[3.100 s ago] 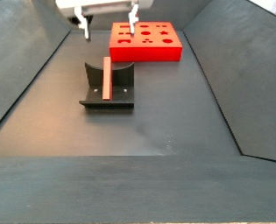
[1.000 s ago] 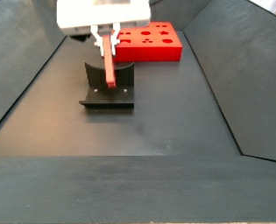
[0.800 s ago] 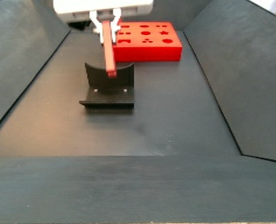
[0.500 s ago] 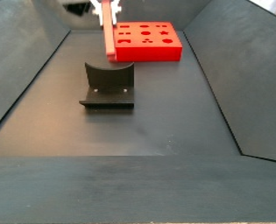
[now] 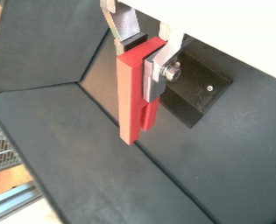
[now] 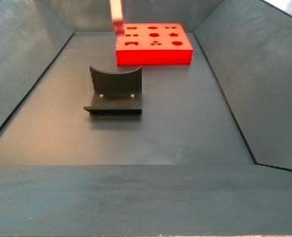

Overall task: Pick up the double-square object. Move up. Place the double-square object on the fixture. Regrasp the double-square object. Move to above the board. Insert the double-square object.
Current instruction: Move to above the board.

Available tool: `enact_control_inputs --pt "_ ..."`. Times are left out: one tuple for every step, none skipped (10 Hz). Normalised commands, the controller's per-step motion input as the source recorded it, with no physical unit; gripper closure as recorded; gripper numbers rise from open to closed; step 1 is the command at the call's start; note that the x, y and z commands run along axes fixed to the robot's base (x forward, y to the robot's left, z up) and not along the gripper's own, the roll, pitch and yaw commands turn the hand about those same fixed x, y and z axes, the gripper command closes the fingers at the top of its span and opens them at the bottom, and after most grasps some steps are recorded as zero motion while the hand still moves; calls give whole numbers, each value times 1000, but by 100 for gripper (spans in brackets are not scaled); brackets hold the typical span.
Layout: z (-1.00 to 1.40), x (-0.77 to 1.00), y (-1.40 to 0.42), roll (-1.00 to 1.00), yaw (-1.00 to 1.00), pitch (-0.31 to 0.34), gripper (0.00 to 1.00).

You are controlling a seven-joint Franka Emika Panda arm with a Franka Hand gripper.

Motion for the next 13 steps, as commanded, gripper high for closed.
enact_control_inputs --pt "1000 -82 32 -62 28 38 100" --pt "944 -71 23 -65 28 37 100" --pt "695 -46 8 -67 26 45 100" --pt "572 -33 2 -67 26 52 100" --pt "329 -14 -4 -61 26 75 100" --pt "70 -395 -1000 -1000 -66 -64 100" --pt "48 -394 -1000 -1000 -66 -72 100" --pt "54 -415 -1000 -1000 -71 -81 100" --pt "42 -426 -1000 -1000 -77 -87 100" --pt "46 -433 -1000 -1000 -82 -89 100" --pt "48 -444 -1000 -1000 -90 -87 100" --pt "45 -454 -1000 -1000 -95 -85 100" --pt "49 -468 -1000 -1000 -98 -83 100"
